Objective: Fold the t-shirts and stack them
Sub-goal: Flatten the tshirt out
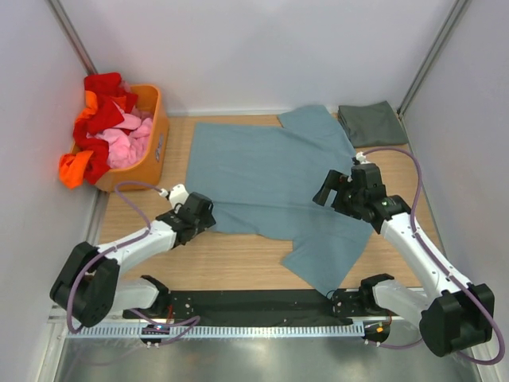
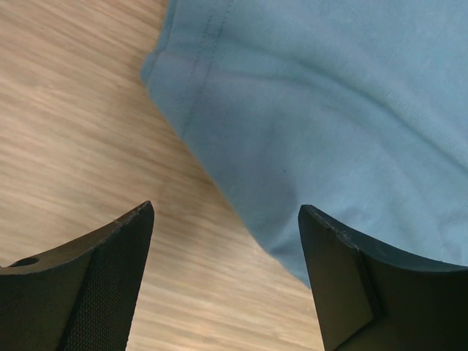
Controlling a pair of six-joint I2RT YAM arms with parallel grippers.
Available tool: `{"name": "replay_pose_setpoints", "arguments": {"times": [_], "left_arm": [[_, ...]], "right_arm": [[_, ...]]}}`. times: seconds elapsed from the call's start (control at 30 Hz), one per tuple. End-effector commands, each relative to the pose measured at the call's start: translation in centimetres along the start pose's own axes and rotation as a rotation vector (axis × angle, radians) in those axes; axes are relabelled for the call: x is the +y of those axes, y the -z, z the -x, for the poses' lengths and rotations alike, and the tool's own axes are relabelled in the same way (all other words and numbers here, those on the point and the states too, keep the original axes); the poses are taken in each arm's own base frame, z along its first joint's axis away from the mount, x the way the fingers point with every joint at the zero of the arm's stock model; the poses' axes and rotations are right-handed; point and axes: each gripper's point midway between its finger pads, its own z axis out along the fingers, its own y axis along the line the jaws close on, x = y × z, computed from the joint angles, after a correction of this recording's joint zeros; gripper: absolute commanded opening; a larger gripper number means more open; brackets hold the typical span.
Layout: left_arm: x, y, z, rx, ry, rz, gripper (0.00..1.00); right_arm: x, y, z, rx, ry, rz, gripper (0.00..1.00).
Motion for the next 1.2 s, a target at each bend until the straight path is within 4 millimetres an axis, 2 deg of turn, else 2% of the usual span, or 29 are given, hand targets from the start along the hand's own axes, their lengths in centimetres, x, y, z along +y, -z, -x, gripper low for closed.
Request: {"name": "replay_pose_setpoints", "arguments": {"times": [0.0,0.1,0.13,0.2,0.23,0.37,0.4,0.43,0.47,0.5,0.53,0.57,0.6,0.63,0.67,0.7,0.77,0.83,0.9,1.0,1.07,1.17], "left_arm": [[-1.7,-1.3,1.0,-0.049,0.050,-0.037,0.80],[-1.8,-2.1,0.4,-0.039,0.043,-0.036,0.67],[-2.0,-2.2,0.5,-0.043,0.046,-0.043,0.54],[-1.9,-2.4,0.4,-0.046,0.045,-0.038,0.44],[-1.9,-2.5,0.5,-0.048,0.042,-0.036,0.32],[-2.4,-2.2,1.3,-0.067,0.012,-0.043,0.12],[-3.1,-1.8,2.1,-0.073,0.008,-0.055,0.08],[-2.6,-1.4,2.0,-0.053,-0.036,-0.031,0.00],[-2.7,-0.7,2.5,-0.052,-0.052,-0.030,0.00],[-3.9,0.2,4.0,-0.064,-0.056,-0.048,0.00],[-2.8,1.0,3.8,-0.027,-0.110,0.000,0.00],[-2.7,1.7,4.4,-0.019,-0.149,0.012,0.00],[-4.1,2.9,6.1,-0.029,-0.161,-0.011,0.00],[-2.9,3.8,5.8,0.015,-0.209,0.042,0.01],[-2.8,4.4,6.2,0.027,-0.244,0.054,0.02],[-3.8,5.3,7.0,0.034,-0.255,0.027,0.07],[-3.0,6.2,7.0,0.072,-0.299,0.056,0.13],[-2.6,7.1,7.2,0.092,-0.327,0.069,0.52],[-1.9,7.6,7.0,0.110,-0.341,0.086,0.78],[-1.2,7.8,6.7,0.109,-0.335,0.097,0.92],[-1.1,7.9,6.6,0.095,-0.312,0.079,0.92],[-0.2,7.3,4.8,0.118,-0.271,0.072,0.92]], "right_arm": [[1.3,0.5,0.9,-0.045,-0.001,0.055,1.00],[1.1,0.3,0.7,-0.038,0.004,0.046,1.00],[1.0,0.3,0.7,-0.037,0.008,0.042,1.00],[0.9,0.2,0.7,-0.039,0.009,0.031,1.00],[0.7,0.2,0.6,-0.035,0.013,0.027,1.00],[0.7,0.1,0.6,-0.033,0.011,0.024,1.00],[0.7,0.1,0.7,-0.034,0.011,0.022,1.00],[0.7,0.3,0.7,-0.034,0.011,0.022,1.00],[0.8,0.3,0.8,-0.036,0.010,0.022,1.00],[0.8,0.5,0.9,-0.040,0.010,0.025,1.00],[0.9,0.7,1.1,-0.045,0.011,0.027,1.00],[1.0,0.9,1.1,-0.052,0.011,0.031,1.00],[1.0,1.0,1.2,-0.054,0.010,0.031,1.00],[1.2,1.2,1.4,-0.058,0.013,0.035,1.00],[1.4,1.4,1.5,-0.058,0.014,0.040,1.00],[1.4,1.5,1.6,-0.058,0.015,0.041,1.00],[1.8,1.8,1.9,-0.062,0.014,0.049,1.00],[2.1,2.0,2.2,-0.066,0.015,0.057,1.00],[2.2,2.2,2.3,-0.067,0.021,0.057,1.00],[2.1,2.3,2.4,-0.068,0.025,0.051,1.00],[2.1,2.3,2.3,-0.065,0.024,0.050,1.00],[2.0,2.2,2.0,-0.055,0.022,0.053,1.00]]}}
